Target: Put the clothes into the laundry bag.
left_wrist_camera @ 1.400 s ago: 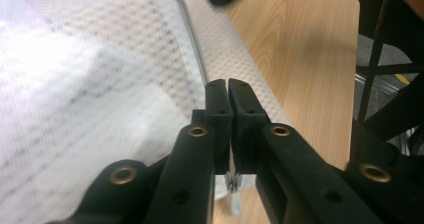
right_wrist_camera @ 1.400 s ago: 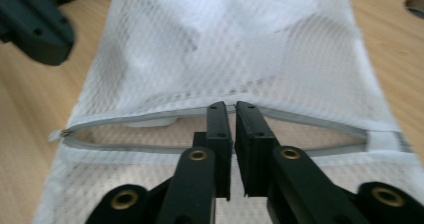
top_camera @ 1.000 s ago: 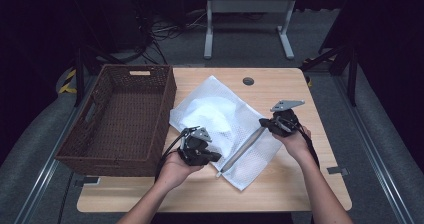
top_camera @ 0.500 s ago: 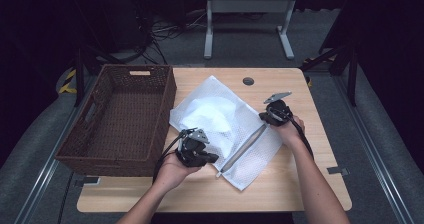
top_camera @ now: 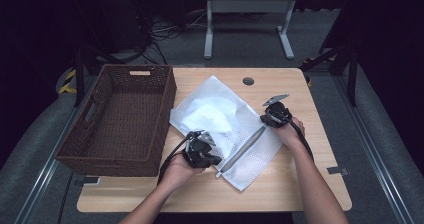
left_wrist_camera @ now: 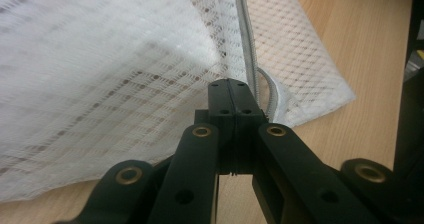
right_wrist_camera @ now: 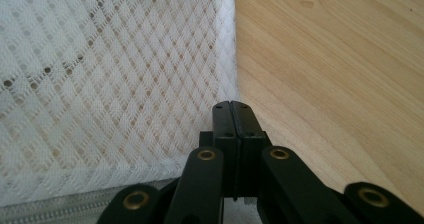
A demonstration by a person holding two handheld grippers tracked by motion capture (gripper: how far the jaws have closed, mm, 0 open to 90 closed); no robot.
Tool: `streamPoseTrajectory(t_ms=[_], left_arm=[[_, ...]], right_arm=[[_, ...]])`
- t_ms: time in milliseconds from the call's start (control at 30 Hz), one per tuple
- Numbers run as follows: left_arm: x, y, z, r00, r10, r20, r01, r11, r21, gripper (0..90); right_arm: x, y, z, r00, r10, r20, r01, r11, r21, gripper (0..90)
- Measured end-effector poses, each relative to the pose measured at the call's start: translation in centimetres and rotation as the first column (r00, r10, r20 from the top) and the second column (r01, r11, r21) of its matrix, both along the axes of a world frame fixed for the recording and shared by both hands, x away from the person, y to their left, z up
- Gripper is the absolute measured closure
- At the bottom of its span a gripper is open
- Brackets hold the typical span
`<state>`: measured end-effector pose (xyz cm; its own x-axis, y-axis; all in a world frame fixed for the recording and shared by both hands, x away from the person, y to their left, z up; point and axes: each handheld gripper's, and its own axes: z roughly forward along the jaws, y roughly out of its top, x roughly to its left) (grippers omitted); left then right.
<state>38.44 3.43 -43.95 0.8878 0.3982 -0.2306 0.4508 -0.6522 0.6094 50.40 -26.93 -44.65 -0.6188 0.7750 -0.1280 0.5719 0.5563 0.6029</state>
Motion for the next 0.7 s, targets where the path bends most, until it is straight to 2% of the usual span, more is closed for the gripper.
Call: streamPoseTrajectory(t_ms=[67, 300, 533, 700], left_arm=[[0.0, -0.1, -0.2, 1.0000, 0.000, 0.001, 0.000, 0.9999, 0.013, 90.0], [0.7, -0.2, -0.7, 0.9999, 0.016, -0.005, -0.016, 0.9995, 0.028, 90.0], [1.2, 0.0, -1.0, 0.9994, 0.033, -0.011, -0.033, 0.9988, 0.037, 90.0], [1.6, 0.4, -0.9, 0.9985, 0.055, -0.006, -0.055, 0.9979, 0.036, 90.0]], right_arm=[[-0.1, -0.1, 0.0, 1.0000, -0.003, 0.003, 0.003, 1.000, -0.002, 90.0], [-2.2, -1.3, 0.0, 0.9999, -0.011, 0.007, 0.011, 1.000, -0.012, 90.0], [-5.1, -2.4, 0.0, 1.0000, 0.002, 0.008, -0.001, 1.000, -0.026, 90.0], [-7.4, -2.8, 0.2, 0.9997, 0.022, -0.014, -0.023, 0.998, -0.054, 90.0]])
